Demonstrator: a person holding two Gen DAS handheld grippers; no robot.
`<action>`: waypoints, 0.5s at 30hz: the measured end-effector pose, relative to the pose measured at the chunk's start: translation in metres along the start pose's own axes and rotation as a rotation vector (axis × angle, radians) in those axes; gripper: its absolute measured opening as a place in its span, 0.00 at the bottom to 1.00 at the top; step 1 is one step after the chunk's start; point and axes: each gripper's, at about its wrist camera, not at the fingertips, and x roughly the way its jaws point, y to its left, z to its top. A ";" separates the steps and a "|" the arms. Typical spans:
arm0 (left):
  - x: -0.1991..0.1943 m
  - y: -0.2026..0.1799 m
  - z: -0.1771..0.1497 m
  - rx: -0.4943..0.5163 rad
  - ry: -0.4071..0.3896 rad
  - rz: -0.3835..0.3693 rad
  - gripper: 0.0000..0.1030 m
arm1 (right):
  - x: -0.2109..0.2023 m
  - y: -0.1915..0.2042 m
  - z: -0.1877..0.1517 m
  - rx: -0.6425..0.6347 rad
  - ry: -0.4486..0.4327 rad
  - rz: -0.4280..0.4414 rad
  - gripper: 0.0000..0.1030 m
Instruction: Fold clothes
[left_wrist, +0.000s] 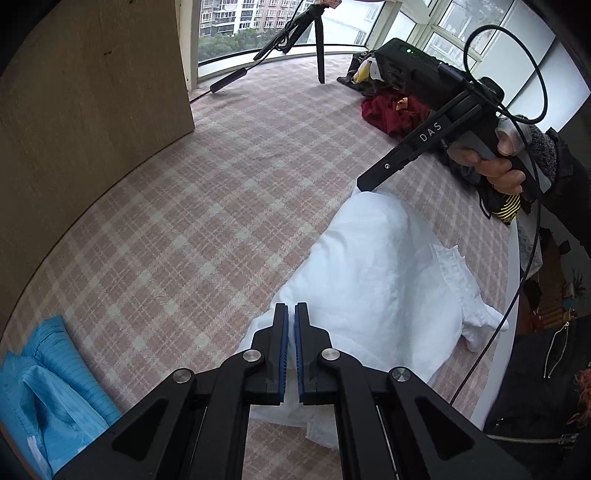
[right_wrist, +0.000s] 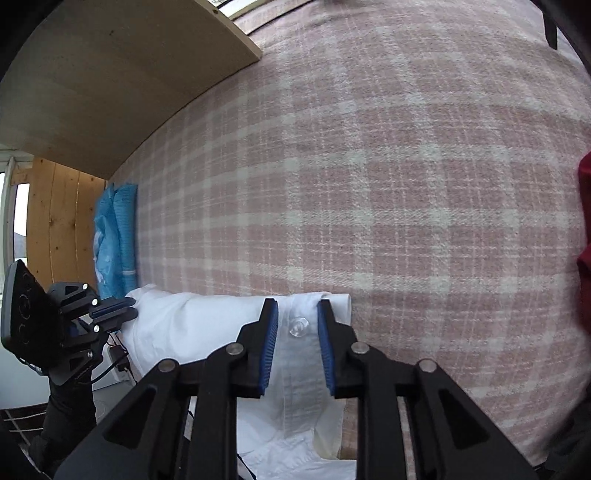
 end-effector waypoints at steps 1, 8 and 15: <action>0.001 0.000 -0.001 0.001 0.002 0.004 0.03 | -0.004 0.003 -0.004 -0.018 -0.019 -0.019 0.11; 0.030 0.000 -0.011 0.011 0.053 0.039 0.02 | -0.007 -0.015 -0.010 0.015 -0.116 -0.111 0.10; -0.002 0.035 0.001 -0.086 -0.017 0.147 0.02 | -0.031 0.011 -0.022 -0.026 -0.170 -0.202 0.18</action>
